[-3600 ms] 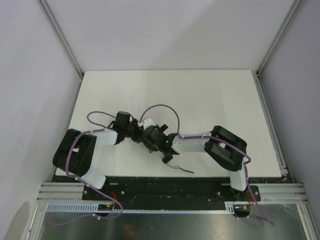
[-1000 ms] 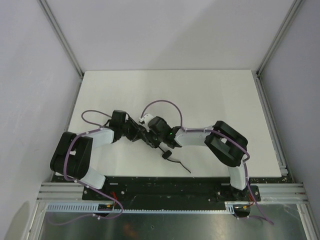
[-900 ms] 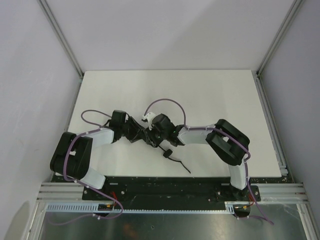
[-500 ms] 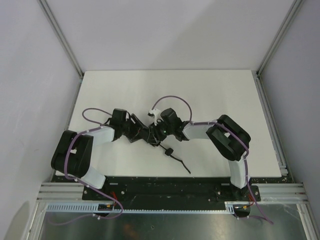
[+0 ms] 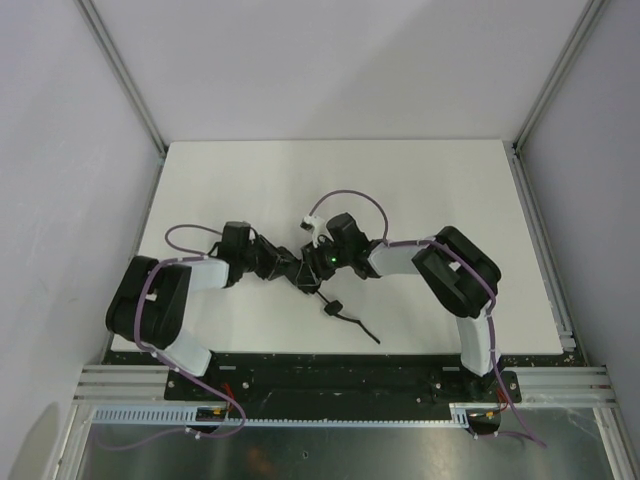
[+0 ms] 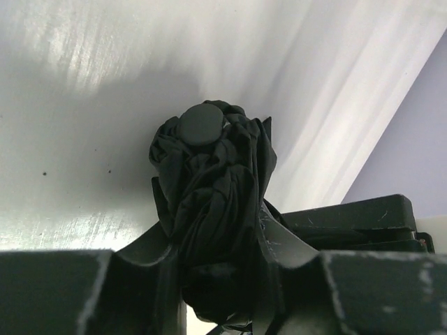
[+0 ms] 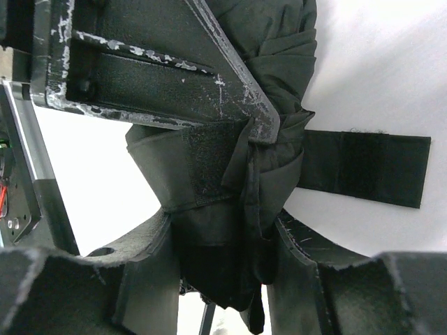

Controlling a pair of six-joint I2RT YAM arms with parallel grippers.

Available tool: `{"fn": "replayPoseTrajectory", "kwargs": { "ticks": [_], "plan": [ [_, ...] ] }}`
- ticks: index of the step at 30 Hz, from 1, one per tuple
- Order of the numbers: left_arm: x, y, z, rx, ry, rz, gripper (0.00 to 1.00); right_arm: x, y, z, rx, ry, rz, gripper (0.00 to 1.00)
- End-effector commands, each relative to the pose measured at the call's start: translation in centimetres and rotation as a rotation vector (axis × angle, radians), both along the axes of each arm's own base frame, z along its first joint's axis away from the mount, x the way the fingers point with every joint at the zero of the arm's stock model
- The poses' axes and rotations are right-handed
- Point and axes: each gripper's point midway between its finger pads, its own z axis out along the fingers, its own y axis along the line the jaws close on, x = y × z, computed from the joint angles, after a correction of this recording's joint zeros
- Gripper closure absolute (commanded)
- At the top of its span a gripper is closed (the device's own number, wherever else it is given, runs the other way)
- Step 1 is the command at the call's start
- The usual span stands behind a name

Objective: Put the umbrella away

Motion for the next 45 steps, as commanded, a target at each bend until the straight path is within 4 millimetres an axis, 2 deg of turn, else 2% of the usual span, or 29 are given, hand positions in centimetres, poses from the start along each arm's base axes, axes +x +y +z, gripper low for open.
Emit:
{"fn": "replayPoseTrajectory", "kwargs": {
  "ticks": [1, 3, 6, 9, 12, 14, 16, 21, 23, 25, 28, 32, 33, 38, 43, 45],
  "plan": [
    [-4.3, 2.0, -4.5, 0.154, 0.071, -0.065, 1.00, -4.2, -2.4, -3.3, -0.183, 0.089, 0.020, 0.93],
    [-3.4, 1.0, -2.5, 0.089, -0.015, -0.093, 1.00, -3.7, -2.6, -2.2, -0.204, 0.057, -0.033, 0.74],
    [-2.4, -0.1, 0.7, 0.026, -0.143, -0.131, 1.00, -3.8, -2.0, 0.1, -0.187, 0.028, -0.078, 0.54],
    [-1.5, -0.8, 4.9, -0.019, -0.300, -0.160, 1.00, -4.1, -1.6, 2.8, -0.160, 0.009, -0.124, 0.40],
    [-0.9, -1.4, 9.6, -0.063, -0.466, -0.185, 1.00, -4.5, -2.4, 5.3, -0.162, 0.003, -0.184, 0.24],
    [-0.9, -1.6, 12.6, -0.085, -0.569, -0.202, 1.00, -4.7, -3.2, 7.3, -0.151, -0.029, -0.231, 0.09],
    [-1.1, -1.8, 15.0, -0.102, -0.647, -0.219, 1.00, -5.0, -3.9, 9.7, -0.111, -0.045, -0.263, 0.03],
    [-1.9, -2.3, 19.7, -0.163, -0.783, -0.273, 1.00, -6.4, -5.6, 17.1, 0.036, -0.079, -0.313, 0.01],
    [-2.3, -2.5, 21.5, -0.182, -0.839, -0.292, 1.00, -6.3, -7.1, 20.0, 0.094, -0.091, -0.375, 0.01],
    [-2.8, -2.8, 23.5, -0.211, -0.898, -0.321, 1.00, -5.7, -9.0, 22.0, 0.139, -0.084, -0.468, 0.01],
    [-3.8, -3.3, 26.2, -0.280, -0.970, -0.357, 1.00, -4.2, -12.1, 22.9, 0.191, -0.012, -0.620, 0.01],
    [-6.2, -3.8, 29.3, -0.388, -1.073, -0.431, 1.00, -2.7, -14.2, 23.3, 0.336, 0.079, -0.716, 0.01],
    [-6.9, -3.8, 30.0, -0.410, -1.107, -0.456, 1.00, -2.8, -14.2, 23.2, 0.373, 0.100, -0.707, 0.01],
    [-10.8, -3.8, 32.7, -0.539, -1.219, -0.562, 1.00, -3.0, -13.3, 25.2, 0.582, 0.128, -0.647, 0.01],
    [-14.8, -3.0, 35.9, -0.737, -1.321, -0.616, 1.00, -3.1, -12.2, 25.7, 0.734, 0.341, -0.685, 0.12],
    [-15.6, -2.9, 36.4, -0.765, -1.335, -0.651, 1.00, -3.7, -11.3, 27.1, 0.801, 0.355, -0.642, 0.13]
  ]
}}
